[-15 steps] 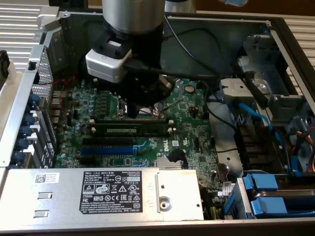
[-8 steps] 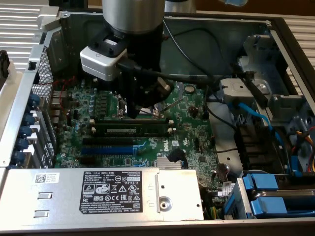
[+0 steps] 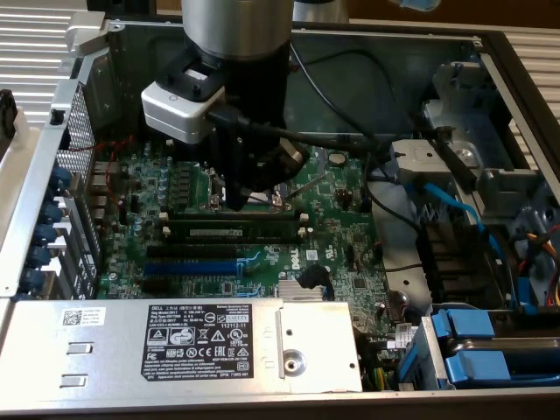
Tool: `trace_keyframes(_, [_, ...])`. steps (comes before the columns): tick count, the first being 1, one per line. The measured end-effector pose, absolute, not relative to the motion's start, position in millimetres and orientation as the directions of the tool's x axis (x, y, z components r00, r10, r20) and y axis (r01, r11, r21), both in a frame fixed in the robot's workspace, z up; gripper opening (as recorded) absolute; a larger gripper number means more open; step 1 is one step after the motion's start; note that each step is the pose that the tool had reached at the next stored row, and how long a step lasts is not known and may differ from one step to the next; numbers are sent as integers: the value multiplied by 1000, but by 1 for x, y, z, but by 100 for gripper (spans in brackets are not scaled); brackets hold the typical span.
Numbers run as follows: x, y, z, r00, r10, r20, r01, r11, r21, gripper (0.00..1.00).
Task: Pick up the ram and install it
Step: 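Press down the ram until it locks into place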
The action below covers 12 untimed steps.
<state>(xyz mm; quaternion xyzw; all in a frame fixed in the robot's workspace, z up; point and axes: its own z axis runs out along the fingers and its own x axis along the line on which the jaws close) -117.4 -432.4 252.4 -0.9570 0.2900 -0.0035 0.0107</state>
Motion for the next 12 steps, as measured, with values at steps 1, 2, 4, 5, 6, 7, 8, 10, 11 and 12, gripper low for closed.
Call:
trace_keyframes(1, [-117, -432, 252, 832, -555, 1, -555, -832, -23, 10])
trace_keyframes(2, [-117, -432, 252, 832, -555, 1, -555, -832, -22, 10])
trace_keyframes(4, [-117, -432, 252, 832, -555, 1, -555, -832, -23, 10])
trace_keyframes(5, [-117, -432, 252, 832, -555, 1, -555, -832, -23, 10])
trace_keyframes(6, [-117, -432, 252, 832, -555, 1, -555, -832, -23, 10])
trace_keyframes(7, [-117, -432, 253, 832, -555, 1, -555, -832, -23, 10])
trace_keyframes(8, [-117, -432, 254, 832, -555, 1, -555, -832, -23, 10])
trace_keyframes(10, [-117, -432, 258, 832, -555, 1, -555, -832, -23, 10])
trace_keyframes(11, [-117, -432, 260, 832, -555, 1, -555, -832, -23, 10])
trace_keyframes(12, [-117, -432, 262, 832, -555, 1, -555, -832, -22, 10])
